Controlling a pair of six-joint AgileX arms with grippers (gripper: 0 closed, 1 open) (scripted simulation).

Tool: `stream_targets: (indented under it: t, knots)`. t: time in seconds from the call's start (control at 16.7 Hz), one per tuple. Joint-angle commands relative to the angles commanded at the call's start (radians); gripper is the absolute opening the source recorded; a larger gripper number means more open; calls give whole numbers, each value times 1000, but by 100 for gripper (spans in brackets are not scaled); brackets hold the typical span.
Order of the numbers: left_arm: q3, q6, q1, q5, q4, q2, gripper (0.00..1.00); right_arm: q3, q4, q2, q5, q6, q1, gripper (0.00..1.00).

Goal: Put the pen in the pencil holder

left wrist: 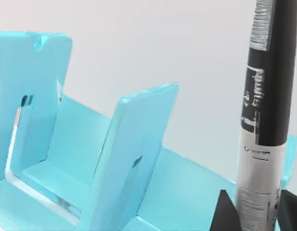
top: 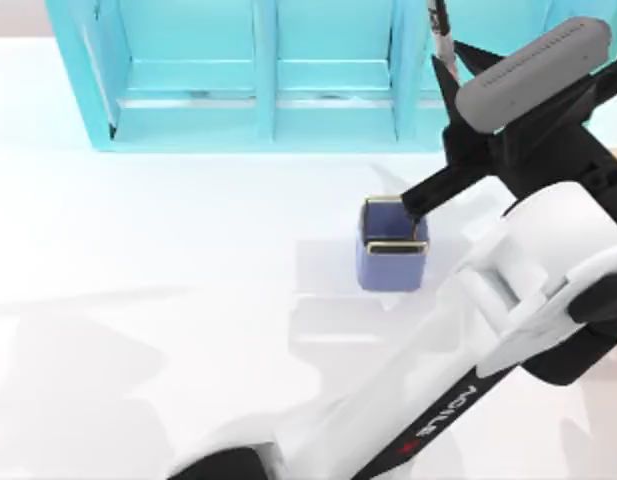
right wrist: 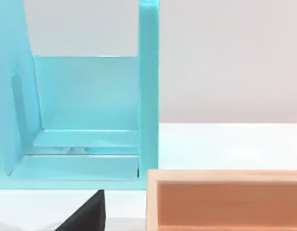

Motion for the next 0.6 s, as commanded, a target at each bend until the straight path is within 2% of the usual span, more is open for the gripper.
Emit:
stream_targets:
  t: [0.24, 0.6]
  knots:
    - [71, 89, 41, -3, 105, -61, 0, 0, 0, 0, 0, 0, 0, 100]
    - [71, 86, 36, -3, 104, -64, 0, 0, 0, 0, 0, 0, 0, 100]
